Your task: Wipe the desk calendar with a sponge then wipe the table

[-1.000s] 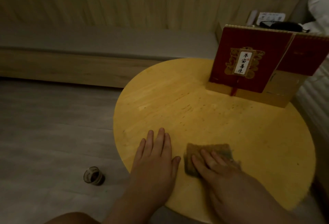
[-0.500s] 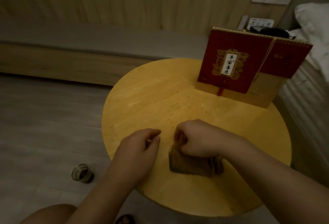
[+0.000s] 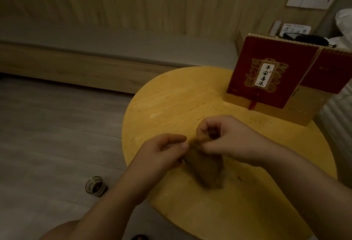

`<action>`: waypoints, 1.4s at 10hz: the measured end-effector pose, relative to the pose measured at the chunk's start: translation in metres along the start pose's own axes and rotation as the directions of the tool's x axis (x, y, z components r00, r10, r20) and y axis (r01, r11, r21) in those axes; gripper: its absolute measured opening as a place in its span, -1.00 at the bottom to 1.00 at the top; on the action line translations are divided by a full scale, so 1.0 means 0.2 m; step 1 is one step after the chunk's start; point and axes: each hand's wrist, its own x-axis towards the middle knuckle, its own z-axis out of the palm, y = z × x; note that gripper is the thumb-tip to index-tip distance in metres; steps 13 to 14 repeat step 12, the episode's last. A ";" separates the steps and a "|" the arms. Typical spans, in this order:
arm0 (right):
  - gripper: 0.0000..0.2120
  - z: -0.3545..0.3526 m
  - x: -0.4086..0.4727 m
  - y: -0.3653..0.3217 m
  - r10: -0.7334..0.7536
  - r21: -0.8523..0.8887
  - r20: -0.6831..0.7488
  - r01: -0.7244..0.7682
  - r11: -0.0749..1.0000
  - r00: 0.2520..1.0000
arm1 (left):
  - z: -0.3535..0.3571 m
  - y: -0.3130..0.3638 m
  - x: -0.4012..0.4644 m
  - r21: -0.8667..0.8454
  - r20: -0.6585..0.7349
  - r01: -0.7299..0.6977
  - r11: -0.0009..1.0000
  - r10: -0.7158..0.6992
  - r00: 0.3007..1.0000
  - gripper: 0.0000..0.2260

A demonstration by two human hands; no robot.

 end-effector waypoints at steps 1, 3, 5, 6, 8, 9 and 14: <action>-0.82 0.08 0.13 0.00 0.062 0.277 -0.206 -0.003 0.961 0.977 | -0.04 0.07 0.10 -0.175 -0.137 -0.008 0.984 -0.016 0.990 -0.77; -0.85 0.18 0.45 -0.08 0.130 0.294 -0.321 -0.032 0.955 0.938 | -0.21 0.21 0.36 -0.118 -0.282 -0.056 0.991 0.021 0.959 -0.70; -0.78 0.15 0.79 -0.08 0.167 0.130 -0.445 -0.122 0.984 0.880 | -0.29 0.27 0.63 0.138 -0.299 -0.051 0.989 0.091 0.950 -0.74; -0.79 0.14 0.89 -0.05 0.127 -0.024 -0.487 -0.158 0.987 0.864 | -0.32 0.26 0.76 0.337 -0.300 -0.047 0.940 0.155 0.941 -0.75; -0.87 0.16 0.96 -0.02 0.026 -0.261 -0.487 -0.174 0.950 0.873 | -0.34 0.20 0.88 0.568 -0.291 -0.055 0.821 0.263 0.920 -0.75; -0.81 0.16 0.96 -0.01 0.009 -0.301 -0.485 -0.177 0.937 0.874 | -0.33 0.18 0.88 0.641 -0.282 -0.083 0.763 0.335 0.899 -0.73; -0.50 -0.02 0.42 0.04 -0.187 -0.371 -0.560 -0.042 0.928 0.807 | -0.29 0.21 0.64 0.632 -0.235 -0.165 0.757 0.390 0.890 -0.73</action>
